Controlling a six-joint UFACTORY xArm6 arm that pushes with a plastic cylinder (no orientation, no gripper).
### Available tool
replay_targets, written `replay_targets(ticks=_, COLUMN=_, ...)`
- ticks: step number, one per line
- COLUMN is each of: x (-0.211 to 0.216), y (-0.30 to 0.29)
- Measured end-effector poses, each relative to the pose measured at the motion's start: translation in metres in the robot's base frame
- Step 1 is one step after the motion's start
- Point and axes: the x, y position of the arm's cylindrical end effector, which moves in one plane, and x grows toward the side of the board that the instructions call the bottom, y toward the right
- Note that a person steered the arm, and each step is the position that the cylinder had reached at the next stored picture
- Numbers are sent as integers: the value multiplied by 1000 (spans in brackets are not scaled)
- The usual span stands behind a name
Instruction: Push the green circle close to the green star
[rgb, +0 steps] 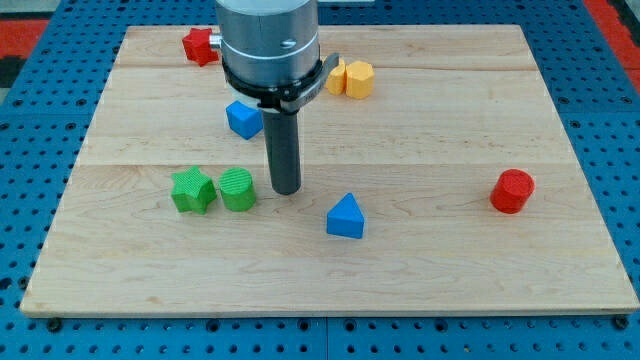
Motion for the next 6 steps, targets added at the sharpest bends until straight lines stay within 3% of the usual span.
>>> replay_targets(ticks=1, x=2, y=-44)
replay_targets(ticks=2, x=2, y=-32)
replay_targets(ticks=4, x=84, y=12)
replay_targets(ticks=5, x=68, y=65)
replay_targets(ticks=6, x=48, y=81)
